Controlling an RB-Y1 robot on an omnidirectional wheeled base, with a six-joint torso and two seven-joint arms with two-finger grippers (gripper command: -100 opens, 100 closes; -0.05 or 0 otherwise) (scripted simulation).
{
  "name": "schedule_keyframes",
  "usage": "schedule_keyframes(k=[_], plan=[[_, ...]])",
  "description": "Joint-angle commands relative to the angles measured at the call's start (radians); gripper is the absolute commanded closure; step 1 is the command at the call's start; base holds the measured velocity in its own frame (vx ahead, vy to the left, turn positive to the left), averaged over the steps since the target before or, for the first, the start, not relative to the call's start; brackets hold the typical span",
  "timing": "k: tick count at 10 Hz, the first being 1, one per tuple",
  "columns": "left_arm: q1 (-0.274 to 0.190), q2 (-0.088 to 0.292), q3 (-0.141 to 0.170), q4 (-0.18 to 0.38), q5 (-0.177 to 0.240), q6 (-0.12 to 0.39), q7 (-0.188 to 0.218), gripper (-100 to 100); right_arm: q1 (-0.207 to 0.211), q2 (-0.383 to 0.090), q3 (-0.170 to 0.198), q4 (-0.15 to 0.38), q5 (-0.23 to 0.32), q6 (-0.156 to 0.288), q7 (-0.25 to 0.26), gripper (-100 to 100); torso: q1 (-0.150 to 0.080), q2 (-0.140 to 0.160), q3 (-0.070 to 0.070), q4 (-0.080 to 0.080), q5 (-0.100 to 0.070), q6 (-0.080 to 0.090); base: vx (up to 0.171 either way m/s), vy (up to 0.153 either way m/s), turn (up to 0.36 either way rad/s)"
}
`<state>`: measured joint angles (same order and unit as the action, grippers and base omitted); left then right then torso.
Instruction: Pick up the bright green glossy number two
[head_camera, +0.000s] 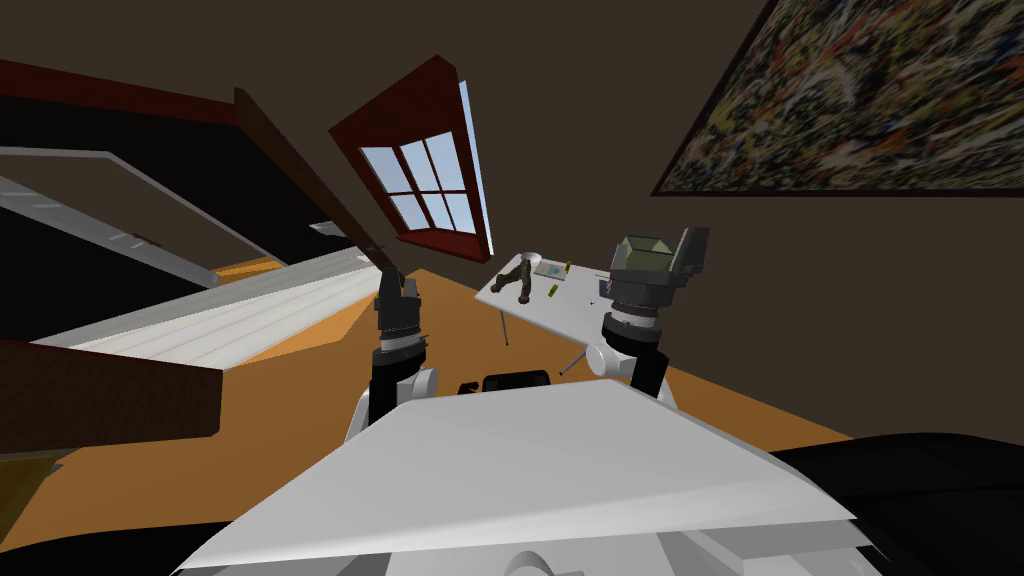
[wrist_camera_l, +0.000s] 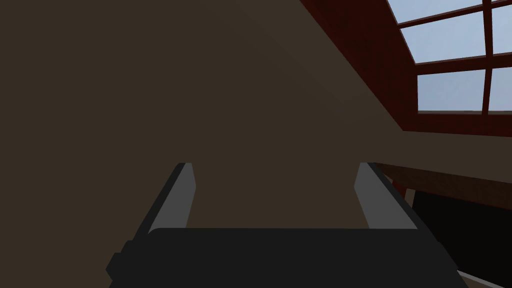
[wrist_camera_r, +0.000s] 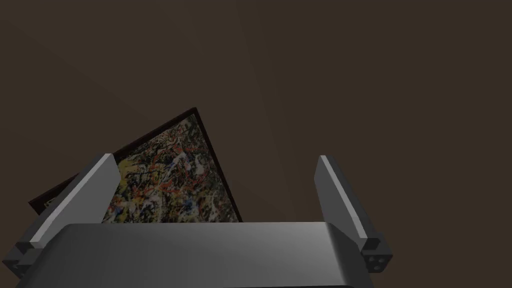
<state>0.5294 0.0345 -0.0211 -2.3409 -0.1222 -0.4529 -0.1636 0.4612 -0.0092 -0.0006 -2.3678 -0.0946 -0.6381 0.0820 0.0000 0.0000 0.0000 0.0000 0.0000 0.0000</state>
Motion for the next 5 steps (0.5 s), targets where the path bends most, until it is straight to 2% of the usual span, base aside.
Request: schedule_keyframes(k=[1, 5], plan=[[0.000, 0.000, 0.000, 0.000, 0.000, 0.000, 0.000, 0, -0.004, -0.038, -0.002, 0.015, 0.016, 0.006, 0.016, -100, 0.000, 0.000, 0.000, 0.000, 0.000, 0.000, 0.002, 0.010, 0.005], [0.000, 0.000, 0.000, 0.000, 0.000, 0.000, 0.000, 0, -0.016, -0.105, -0.008, 0.066, 0.072, 0.026, 0.072, -100, 0.001, -0.001, 0.000, 0.000, 0.000, 0.000, 0.010, 0.024, 0.006]])
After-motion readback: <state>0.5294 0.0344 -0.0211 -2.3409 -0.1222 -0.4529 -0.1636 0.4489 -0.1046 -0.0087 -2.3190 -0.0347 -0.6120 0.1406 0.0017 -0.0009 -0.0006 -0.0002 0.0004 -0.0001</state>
